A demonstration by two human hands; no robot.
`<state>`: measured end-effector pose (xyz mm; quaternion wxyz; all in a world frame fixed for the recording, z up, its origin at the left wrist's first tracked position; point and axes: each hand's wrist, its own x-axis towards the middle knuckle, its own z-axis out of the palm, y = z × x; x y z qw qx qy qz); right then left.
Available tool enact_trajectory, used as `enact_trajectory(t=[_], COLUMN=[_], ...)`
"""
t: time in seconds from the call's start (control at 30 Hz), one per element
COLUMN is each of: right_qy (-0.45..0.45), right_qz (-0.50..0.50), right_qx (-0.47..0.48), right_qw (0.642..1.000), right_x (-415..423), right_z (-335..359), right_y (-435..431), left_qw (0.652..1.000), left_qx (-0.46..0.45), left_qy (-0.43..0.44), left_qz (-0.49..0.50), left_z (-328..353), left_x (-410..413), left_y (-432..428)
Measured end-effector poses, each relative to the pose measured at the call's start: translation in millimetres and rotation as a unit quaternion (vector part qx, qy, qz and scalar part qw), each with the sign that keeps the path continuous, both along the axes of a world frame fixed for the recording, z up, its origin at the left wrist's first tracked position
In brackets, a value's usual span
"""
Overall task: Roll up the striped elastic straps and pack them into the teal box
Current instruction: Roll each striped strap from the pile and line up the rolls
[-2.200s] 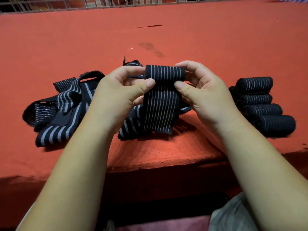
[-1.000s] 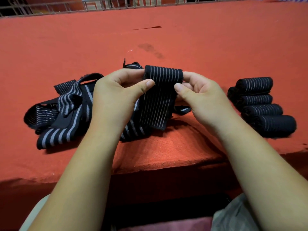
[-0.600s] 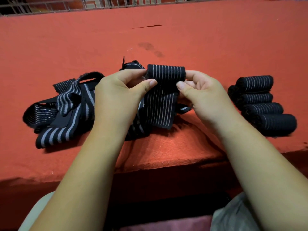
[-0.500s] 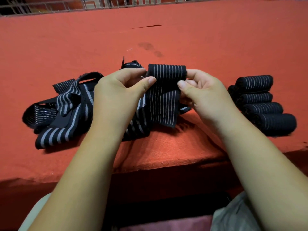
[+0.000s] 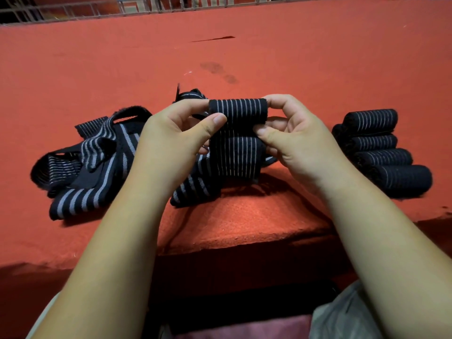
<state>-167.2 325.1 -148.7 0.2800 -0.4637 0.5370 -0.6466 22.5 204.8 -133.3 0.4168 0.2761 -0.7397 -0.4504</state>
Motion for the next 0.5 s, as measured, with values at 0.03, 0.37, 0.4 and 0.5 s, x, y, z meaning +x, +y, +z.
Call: enact_trajectory(t=[0.03, 0.37, 0.4, 0.5], right_qy=[0.003, 0.034, 0.034, 0.034], right_qz=[-0.002, -0.055, -0.068, -0.097], right_qx=[0.0, 0.009, 0.003, -0.001], right_qw=[1.0, 0.998, 0.997, 0.995], right_x=[0, 9, 10, 13], right_z=[0, 6, 7, 9], right_y=[0, 4, 5, 6], left_qw=[1.0, 0.999, 0.999, 0.998], left_qx=[0.001, 0.0, -0.002, -0.017], left_qy=[0.005, 0.038, 0.043, 0.052], left_qz=[-0.002, 0.003, 0.001, -0.027], left_z=[-1, 2, 2, 4], left_x=[0, -1, -1, -3], left_y=[0, 8, 10, 19])
